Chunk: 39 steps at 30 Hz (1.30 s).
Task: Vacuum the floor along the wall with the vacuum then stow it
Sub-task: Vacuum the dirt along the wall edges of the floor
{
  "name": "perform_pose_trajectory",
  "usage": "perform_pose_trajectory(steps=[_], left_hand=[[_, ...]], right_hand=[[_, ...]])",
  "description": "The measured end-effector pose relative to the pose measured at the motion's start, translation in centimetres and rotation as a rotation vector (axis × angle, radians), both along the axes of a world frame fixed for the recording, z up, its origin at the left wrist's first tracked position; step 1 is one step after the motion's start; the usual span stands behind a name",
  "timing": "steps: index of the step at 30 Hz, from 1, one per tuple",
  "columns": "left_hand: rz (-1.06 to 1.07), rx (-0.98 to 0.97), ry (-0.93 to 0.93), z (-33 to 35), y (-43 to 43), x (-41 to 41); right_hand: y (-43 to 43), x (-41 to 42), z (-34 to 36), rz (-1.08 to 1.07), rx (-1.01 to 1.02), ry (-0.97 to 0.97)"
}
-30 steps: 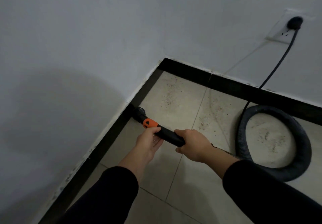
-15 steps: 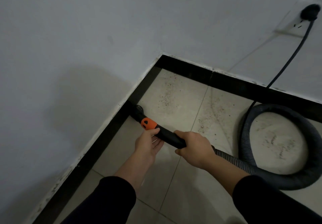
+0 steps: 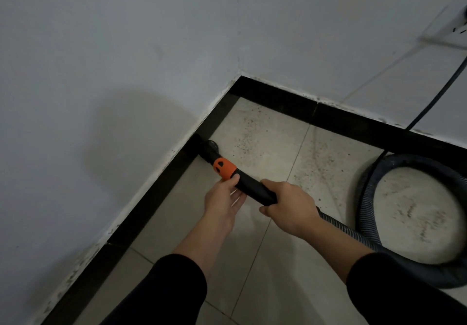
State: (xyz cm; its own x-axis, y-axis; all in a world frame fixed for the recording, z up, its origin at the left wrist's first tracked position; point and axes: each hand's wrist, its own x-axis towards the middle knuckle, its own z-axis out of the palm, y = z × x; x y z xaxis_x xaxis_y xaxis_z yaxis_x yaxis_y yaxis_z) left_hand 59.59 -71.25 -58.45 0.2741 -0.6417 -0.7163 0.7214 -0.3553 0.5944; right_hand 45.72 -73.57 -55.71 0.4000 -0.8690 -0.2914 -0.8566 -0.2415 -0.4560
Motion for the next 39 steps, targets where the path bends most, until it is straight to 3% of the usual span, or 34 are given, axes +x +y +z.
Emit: perform_pose_trajectory(steps=[7,18,39], left_hand=[[0.004,-0.043,0.039,0.4,-0.3,0.0],[0.013,0.074,0.0,1.5,1.3,0.1],[-0.125,0.021,-0.053,1.7,2.1,-1.2]], right_hand=[[-0.6,0.2,0.2,-0.02,0.032,-0.021],[0.3,-0.6,1.5,0.069,0.187,-0.033],[1.6,-2.1,2.0,0.046,0.125,0.01]])
